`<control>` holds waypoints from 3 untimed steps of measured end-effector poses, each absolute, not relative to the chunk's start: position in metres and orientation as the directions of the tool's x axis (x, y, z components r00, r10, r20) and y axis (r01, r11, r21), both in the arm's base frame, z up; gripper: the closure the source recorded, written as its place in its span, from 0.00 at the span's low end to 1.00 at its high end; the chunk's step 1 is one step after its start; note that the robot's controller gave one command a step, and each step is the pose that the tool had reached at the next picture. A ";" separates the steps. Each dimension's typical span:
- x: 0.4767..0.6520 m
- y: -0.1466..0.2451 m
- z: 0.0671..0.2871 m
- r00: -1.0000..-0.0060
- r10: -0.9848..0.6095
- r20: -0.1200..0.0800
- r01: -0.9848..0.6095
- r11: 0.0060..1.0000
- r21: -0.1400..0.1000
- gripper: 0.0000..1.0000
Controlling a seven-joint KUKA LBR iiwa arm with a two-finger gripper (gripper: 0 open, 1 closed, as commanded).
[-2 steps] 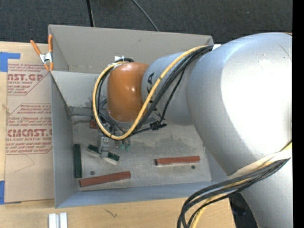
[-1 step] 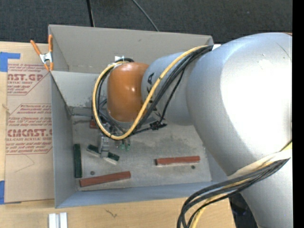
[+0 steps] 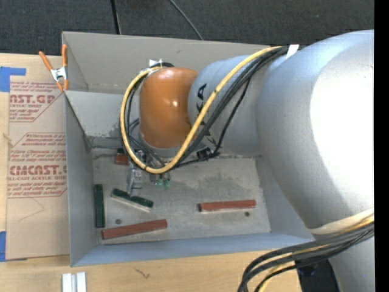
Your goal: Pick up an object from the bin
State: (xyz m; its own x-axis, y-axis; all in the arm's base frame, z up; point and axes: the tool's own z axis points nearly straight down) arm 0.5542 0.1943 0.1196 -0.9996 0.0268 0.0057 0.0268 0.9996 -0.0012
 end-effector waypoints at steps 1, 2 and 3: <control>0.563 0.200 0.150 -1.000 0.012 -0.002 0.012 1.000 0.002 0.00; 0.566 0.201 0.137 -1.000 0.005 -0.001 0.005 1.000 0.001 0.00; 0.533 0.165 0.070 -1.000 -0.001 0.000 -0.001 1.000 0.001 1.00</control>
Offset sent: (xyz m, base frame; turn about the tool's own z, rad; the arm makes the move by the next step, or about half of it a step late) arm 0.0000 0.0000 0.0000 0.0000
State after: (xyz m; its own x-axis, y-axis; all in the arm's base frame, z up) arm 0.5334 0.1647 0.0695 -1.0000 -0.0015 -0.0003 -0.0015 1.0000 0.0009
